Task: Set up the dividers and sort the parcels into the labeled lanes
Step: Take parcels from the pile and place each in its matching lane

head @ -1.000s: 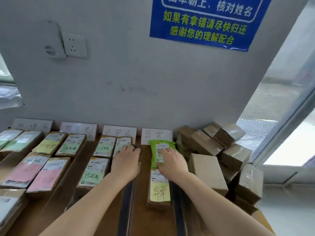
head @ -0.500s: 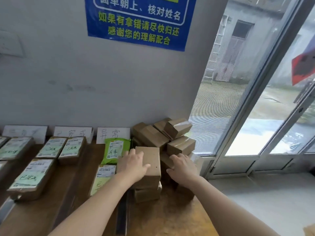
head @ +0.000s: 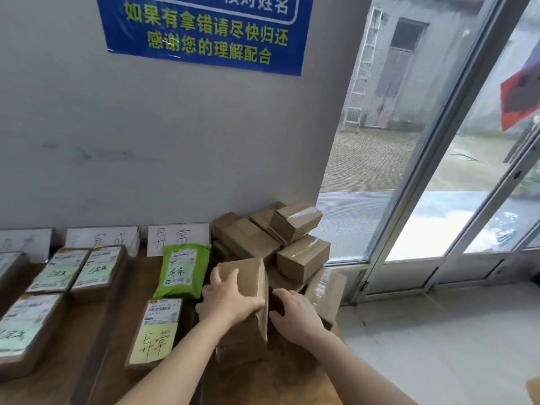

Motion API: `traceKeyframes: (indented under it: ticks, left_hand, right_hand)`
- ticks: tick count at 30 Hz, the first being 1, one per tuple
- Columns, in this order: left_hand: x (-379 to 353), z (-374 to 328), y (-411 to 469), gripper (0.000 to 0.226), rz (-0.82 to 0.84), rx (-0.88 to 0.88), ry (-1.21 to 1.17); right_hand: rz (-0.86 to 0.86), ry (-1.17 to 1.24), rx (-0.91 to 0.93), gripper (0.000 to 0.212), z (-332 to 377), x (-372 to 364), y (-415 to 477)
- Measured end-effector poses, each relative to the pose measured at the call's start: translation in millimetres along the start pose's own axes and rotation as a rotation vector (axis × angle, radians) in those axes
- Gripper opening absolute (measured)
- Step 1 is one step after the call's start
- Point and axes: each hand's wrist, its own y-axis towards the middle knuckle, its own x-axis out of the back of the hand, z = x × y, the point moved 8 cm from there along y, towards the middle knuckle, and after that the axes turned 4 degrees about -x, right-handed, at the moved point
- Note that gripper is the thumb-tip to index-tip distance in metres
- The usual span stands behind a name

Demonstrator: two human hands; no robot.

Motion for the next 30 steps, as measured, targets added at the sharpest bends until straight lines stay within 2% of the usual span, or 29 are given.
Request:
traceKeyframes:
  ticks: [3, 6, 8, 10, 13, 18, 19, 23, 25, 27, 30]
  left_hand:
    - [11.5, 16.7, -9.1, 0.099, 0.082, 0.034, -0.728]
    - [20.7, 20.7, -31.7, 0.099, 0.175, -0.005, -1.343]
    - [18.7, 25.7, -43.5, 0.101, 0.212, -0.009, -1.719]
    - [11.5, 29.1, -52.8, 0.103, 0.244, 0.016, -1.926]
    - [3.7, 28.6, -61.6, 0.105, 0.241, 0.011, -2.003]
    - [11.4, 37.0, -70.1, 0.107, 0.079, 0.013, -2.014]
    - [13.4, 37.7, -73.2, 0.102, 0.057, 0.015, -2.003]
    - [12.6, 40.0, -83.2, 0.057, -0.007, 0.057, -1.995]
    - [12.0, 42.7, -89.1, 0.05, -0.029, 0.073, -2.016]
    - [15.5, 49.8, -96.8, 0.039, -0.067, 0.109, -2.01]
    - [27.1, 65.4, -109.9, 0.034, -0.151, 0.123, -1.828]
  right_hand:
    - [-0.025, 0.534, -0.144, 0.043, -6.4, 0.9, 0.2]
    - [0.157, 1.078, -0.262, 0.049, 1.3, -13.5, -9.6]
    - [0.275, 1.242, -0.27, 0.052, 11.3, -24.0, -16.4]
    - [0.373, 1.329, -0.262, 0.065, 23.3, -32.9, -22.8]
    - [0.432, 1.37, -0.184, 0.082, 32.9, -31.8, -26.1]
    - [0.401, 1.355, -0.036, 0.074, 32.2, -12.7, -32.4]
    - [0.396, 1.35, -0.027, 0.072, 32.7, -10.7, -35.4]
    - [0.435, 1.373, -0.021, 0.08, 39.8, -12.4, -45.3]
    - [0.476, 1.389, -0.005, 0.086, 47.7, -12.0, -51.9]
    - [0.467, 1.371, 0.013, 0.081, 54.8, -11.0, -56.2]
    - [0.416, 1.336, 0.033, 0.081, 70.1, -8.7, -63.0]
